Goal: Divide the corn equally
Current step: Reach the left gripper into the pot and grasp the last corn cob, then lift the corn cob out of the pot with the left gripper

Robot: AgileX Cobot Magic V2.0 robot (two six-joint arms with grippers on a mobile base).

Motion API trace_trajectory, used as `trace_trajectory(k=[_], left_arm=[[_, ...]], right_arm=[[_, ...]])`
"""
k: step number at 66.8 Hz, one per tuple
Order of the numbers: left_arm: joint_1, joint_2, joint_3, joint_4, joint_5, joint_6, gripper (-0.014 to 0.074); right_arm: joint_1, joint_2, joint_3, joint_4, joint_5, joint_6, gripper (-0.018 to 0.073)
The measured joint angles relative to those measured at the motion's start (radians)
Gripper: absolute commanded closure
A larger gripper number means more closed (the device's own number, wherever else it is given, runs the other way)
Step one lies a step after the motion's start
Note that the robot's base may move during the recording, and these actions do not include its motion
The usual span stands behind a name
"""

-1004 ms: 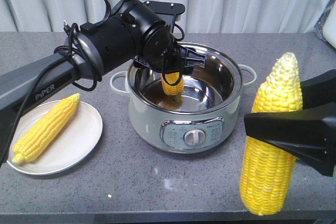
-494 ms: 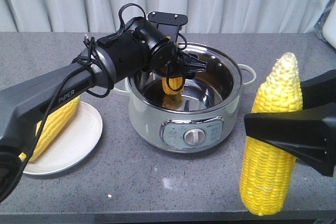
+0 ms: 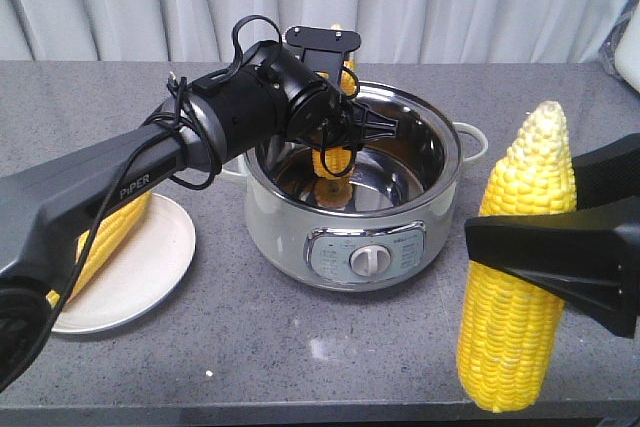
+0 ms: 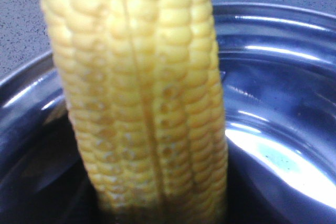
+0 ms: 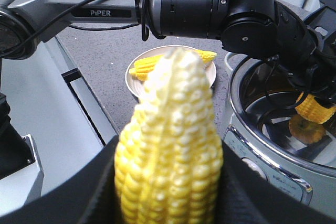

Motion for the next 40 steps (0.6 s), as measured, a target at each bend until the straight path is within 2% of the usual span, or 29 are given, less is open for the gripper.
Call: trace_trajectory(k=[16, 34, 40], left_arm=[[-0.001, -0.069, 0.000, -0.023, 0.043, 0.021, 0.0338], [-0.027, -0.200, 0.000, -0.043, 0.154, 0.219, 0.0338], [-0.034, -0.246, 0.024, -0.049, 0.181, 0.250, 0.0338]], right_arm=[[0.000, 0.000, 0.000, 0.000, 0.001, 0.000, 0.0397], [0.000, 0.000, 0.000, 0.000, 0.002, 0.000, 0.0397], [0.000, 0.000, 0.000, 0.000, 0.002, 0.000, 0.0397]])
